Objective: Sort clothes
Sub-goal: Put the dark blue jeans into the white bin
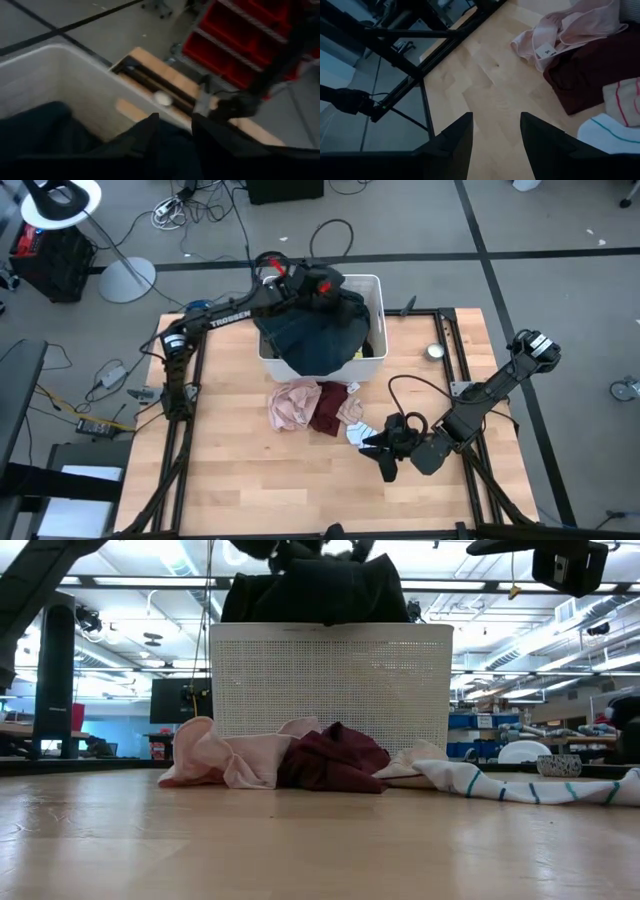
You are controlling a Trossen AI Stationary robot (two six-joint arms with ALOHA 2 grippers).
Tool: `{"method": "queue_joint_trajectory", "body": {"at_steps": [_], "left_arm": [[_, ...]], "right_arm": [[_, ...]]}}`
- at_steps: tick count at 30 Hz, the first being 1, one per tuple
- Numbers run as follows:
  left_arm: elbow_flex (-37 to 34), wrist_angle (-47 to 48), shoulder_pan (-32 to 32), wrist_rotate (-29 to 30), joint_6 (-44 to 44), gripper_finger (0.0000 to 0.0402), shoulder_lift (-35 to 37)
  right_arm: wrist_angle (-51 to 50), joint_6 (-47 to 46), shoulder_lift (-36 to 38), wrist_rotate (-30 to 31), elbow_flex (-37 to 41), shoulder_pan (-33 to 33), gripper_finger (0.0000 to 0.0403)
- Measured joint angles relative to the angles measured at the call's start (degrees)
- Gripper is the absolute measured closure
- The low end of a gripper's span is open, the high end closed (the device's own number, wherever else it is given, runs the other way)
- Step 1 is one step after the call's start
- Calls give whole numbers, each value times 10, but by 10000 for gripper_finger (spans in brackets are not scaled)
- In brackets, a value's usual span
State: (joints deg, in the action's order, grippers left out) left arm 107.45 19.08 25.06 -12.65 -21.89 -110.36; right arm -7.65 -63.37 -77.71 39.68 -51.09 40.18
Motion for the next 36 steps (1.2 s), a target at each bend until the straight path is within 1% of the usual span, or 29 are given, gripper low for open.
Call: {"method": "queue_joint_trajectory", "body": {"at_steps": [2, 4, 8, 13, 15, 20, 22, 24, 26, 31, 34, 36], "left_arm": [[31, 30, 2, -24, 0, 281, 1], [68, 69, 3, -33, 5, 282, 1], [149, 157, 4, -33, 37, 286, 2], [258, 313, -10, -27, 98, 286, 3], [277, 354, -23, -27, 117, 286, 7], [224, 386, -60, -18, 143, 286, 63], [194, 395, -77, 4, 150, 286, 90], [158, 392, -96, 39, 155, 287, 119], [117, 384, -115, 71, 156, 287, 152], [-5, 342, -153, 117, 135, 287, 259], [-85, 319, -174, 139, 104, 287, 329], [-135, 304, -187, 147, 73, 287, 377]], "right_arm": [[0, 0, 0, 0, 0, -1, 239], [0, 0, 0, 0, 0, -1, 239], [2, -4, 0, 0, 0, -2, 239], [16, -13, 0, 13, 0, -5, 239], [35, -4, 0, 16, 0, -12, 239], [99, 64, 0, 11, 0, -37, 239], [128, 91, 0, 2, 0, -48, 242], [148, 111, 0, -16, 0, -60, 246], [160, 124, 0, -35, 0, -71, 251], [185, 148, 0, -91, -5, -101, 267], [173, 187, 0, -110, -35, -118, 285], [149, 225, 0, -114, -64, -131, 304]]}}
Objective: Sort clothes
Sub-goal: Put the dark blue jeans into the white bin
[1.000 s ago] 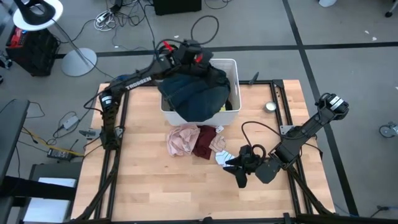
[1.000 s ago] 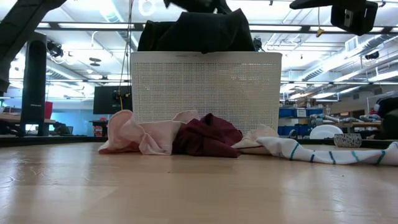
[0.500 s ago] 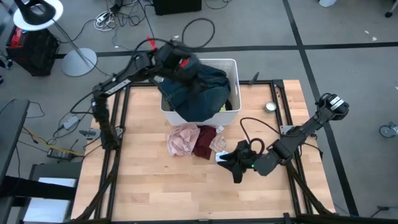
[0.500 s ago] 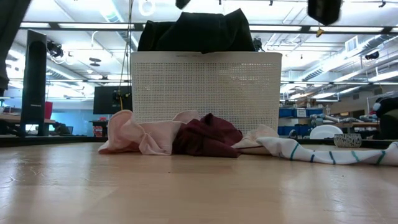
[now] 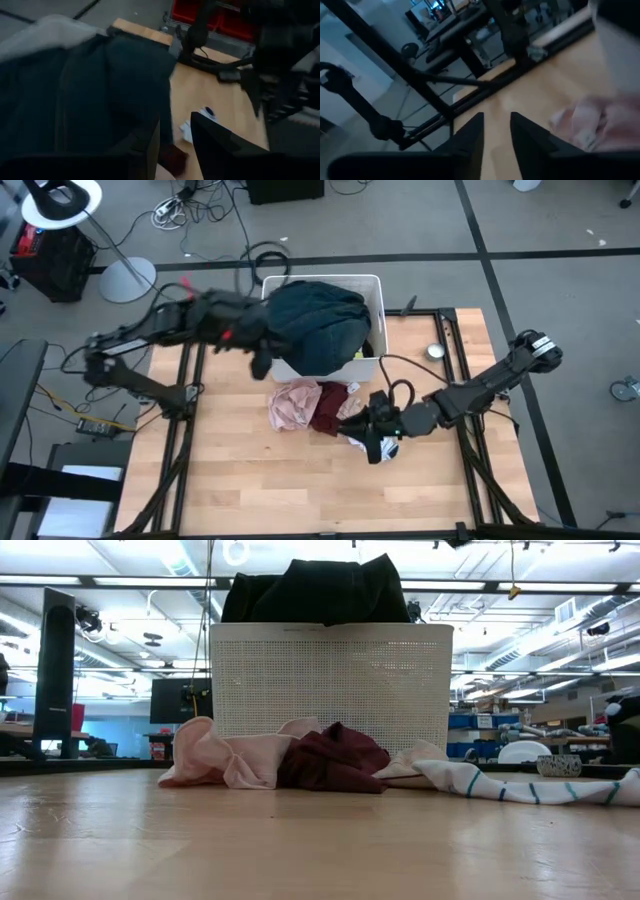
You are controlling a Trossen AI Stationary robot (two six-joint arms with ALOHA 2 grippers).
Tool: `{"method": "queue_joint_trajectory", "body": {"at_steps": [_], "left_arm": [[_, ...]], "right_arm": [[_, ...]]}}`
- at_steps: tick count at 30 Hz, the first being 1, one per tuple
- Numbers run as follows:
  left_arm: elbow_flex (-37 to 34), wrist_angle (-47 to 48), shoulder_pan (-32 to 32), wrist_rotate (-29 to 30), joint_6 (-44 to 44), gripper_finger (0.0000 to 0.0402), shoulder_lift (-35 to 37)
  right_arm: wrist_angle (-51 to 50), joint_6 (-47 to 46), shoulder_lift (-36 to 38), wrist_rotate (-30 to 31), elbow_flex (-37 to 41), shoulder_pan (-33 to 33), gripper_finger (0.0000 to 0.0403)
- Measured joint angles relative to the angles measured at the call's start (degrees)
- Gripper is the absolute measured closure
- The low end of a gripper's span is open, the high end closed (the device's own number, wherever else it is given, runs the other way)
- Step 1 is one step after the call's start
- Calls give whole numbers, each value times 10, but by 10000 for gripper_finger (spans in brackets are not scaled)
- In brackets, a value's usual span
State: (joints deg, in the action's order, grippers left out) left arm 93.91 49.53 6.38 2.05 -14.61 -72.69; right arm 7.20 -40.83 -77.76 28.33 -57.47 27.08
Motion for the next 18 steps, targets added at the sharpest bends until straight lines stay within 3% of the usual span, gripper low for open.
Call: {"method": "queue_joint_trajectory", "body": {"at_steps": [8, 12, 18], "left_arm": [[-202, -99, -69, 38, -103, 287, 175], [-285, -159, -98, 40, -130, 287, 255], [-369, -166, -122, 58, -180, 287, 342]], "right_arm": [[-182, 96, 0, -65, -137, -85, 396], [-243, 121, 0, -74, -190, -127, 394], [-254, 179, -4, -106, -247, -182, 399]]}}
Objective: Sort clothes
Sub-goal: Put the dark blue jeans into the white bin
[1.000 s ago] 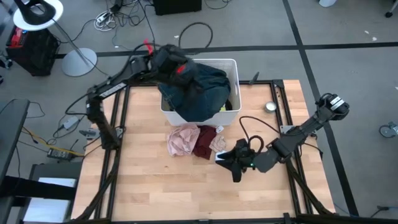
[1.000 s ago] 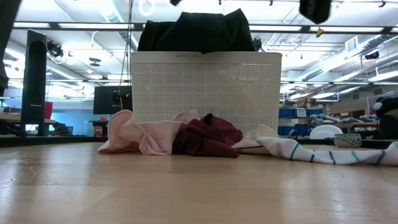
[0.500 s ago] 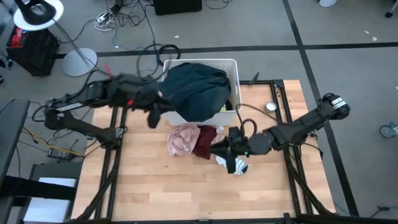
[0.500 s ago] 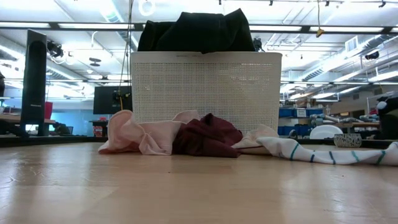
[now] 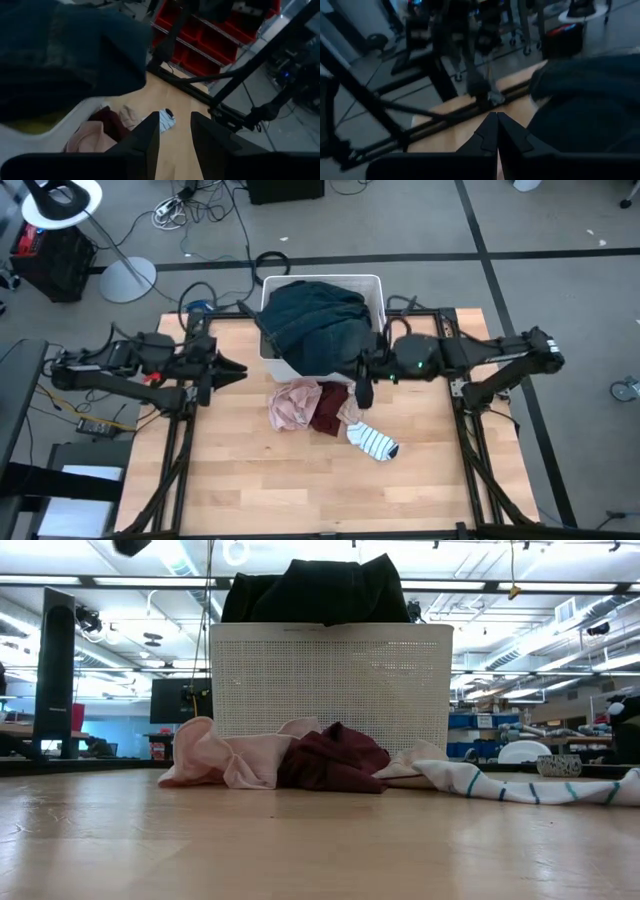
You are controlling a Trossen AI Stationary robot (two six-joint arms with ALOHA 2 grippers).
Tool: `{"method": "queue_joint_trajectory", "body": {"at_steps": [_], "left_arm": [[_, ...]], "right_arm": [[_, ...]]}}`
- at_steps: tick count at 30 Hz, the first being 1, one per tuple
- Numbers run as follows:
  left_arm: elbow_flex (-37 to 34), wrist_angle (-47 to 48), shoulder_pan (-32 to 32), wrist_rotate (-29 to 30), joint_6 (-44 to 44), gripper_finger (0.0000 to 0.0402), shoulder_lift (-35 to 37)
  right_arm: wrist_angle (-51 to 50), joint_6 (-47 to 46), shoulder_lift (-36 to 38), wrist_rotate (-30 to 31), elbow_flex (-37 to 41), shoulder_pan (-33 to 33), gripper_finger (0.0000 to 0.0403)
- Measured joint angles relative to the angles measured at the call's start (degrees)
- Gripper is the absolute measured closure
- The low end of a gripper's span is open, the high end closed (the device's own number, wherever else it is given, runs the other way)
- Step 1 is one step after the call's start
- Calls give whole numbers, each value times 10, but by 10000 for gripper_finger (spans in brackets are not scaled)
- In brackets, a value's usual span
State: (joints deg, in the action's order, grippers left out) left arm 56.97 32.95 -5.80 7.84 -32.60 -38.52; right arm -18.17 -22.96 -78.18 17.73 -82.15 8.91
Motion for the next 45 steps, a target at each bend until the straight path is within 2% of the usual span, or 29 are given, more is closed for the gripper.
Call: {"method": "queue_joint_trajectory", "body": {"at_steps": [4, 7, 10, 14, 18, 24, 34, 45], "left_arm": [[-37, 4, -4, 14, -6, 287, 44], [-50, 14, -4, 16, 10, 287, 64], [-56, 29, -4, 26, 29, 287, 73], [-56, 39, -4, 37, 58, 287, 73], [-56, 40, -3, 38, 84, 287, 73], [-56, 38, -3, 39, 68, 287, 73], [-56, 38, -3, 18, 48, 287, 73], [-56, 38, -3, 1, 6, 286, 72]], "right_arm": [[-46, 24, -38, -26, -64, -34, 401], [-127, 41, -99, -55, -145, -55, 401], [-205, 61, -169, -60, -240, -74, 401], [-261, 82, -248, -60, -358, -105, 402], [-315, 87, -308, -80, -433, -145, 402], [-344, 77, -364, -143, -447, -202, 402], [-518, 46, -450, -134, -448, -283, 402], [-519, 51, -529, -192, -449, -326, 403]]}}
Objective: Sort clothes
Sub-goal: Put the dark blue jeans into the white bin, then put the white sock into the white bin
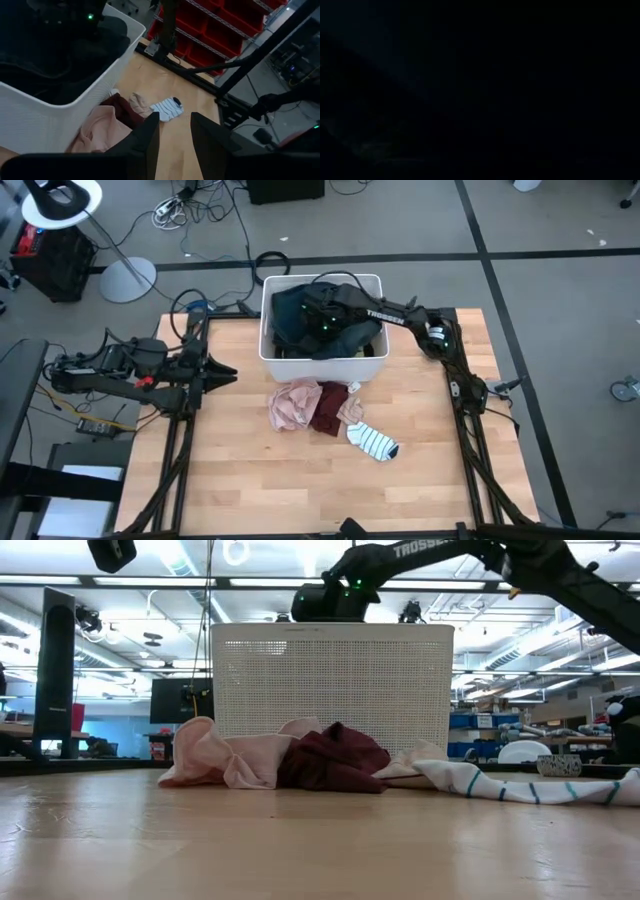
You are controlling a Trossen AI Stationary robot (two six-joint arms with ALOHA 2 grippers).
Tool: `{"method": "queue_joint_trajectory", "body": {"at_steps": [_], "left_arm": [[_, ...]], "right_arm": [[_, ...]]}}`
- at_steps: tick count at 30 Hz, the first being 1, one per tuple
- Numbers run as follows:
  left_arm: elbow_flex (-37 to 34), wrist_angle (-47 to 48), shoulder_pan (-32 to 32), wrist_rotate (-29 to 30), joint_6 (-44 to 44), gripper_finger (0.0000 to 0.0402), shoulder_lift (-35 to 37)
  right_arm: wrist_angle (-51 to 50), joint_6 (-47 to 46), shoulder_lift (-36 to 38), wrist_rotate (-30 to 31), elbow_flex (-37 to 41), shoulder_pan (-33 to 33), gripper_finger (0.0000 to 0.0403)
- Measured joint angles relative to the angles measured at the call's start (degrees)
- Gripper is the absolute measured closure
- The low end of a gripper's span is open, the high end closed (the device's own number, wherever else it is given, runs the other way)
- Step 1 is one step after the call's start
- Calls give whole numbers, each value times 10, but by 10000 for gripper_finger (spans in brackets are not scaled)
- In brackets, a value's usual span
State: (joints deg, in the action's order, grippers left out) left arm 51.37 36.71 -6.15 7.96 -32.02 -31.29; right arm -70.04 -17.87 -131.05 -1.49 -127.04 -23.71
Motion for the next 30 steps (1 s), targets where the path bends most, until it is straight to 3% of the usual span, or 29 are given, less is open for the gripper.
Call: {"method": "queue_joint_trajectory", "body": {"at_steps": [9, 17, 23, 30], "left_arm": [[0, -32, 0, -16, -11, 286, -2], [0, -89, 0, -16, -11, 287, -2], [0, -111, 0, -16, 17, 287, -2], [1, -78, 0, -4, 64, 287, -42]], "right_arm": [[11, -24, 28, 6, 5, 3, 403], [-20, -53, 152, 113, 5, 26, 403], [-50, -111, 250, 160, 4, 82, 403], [-72, -209, 327, 229, 4, 199, 403]]}}
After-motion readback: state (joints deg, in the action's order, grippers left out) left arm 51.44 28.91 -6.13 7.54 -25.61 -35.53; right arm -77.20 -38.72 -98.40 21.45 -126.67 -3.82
